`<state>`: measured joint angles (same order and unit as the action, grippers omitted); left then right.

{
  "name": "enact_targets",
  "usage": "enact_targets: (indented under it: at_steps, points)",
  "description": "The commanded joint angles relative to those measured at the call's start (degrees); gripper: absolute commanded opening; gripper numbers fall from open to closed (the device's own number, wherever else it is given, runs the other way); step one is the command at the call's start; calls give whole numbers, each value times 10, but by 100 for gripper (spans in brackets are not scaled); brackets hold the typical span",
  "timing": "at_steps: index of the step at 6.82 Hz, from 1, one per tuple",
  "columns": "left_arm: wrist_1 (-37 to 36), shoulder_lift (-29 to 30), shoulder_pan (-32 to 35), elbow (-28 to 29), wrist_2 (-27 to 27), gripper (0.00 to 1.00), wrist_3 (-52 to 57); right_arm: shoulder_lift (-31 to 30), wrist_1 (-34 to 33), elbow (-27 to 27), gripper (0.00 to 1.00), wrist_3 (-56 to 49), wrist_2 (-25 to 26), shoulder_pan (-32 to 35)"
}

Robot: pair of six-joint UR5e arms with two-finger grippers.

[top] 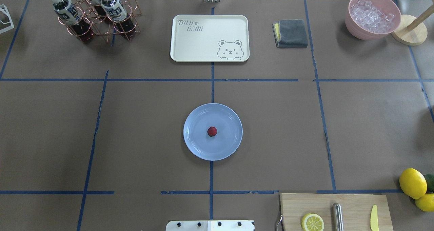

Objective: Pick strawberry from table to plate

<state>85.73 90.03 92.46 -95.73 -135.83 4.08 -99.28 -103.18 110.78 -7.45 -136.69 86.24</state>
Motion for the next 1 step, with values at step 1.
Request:
enact_targets:
  at_steps: [1]
  points:
    - [0,7,0,-7,0,100,0,0,0,2,100,1,-2,0]
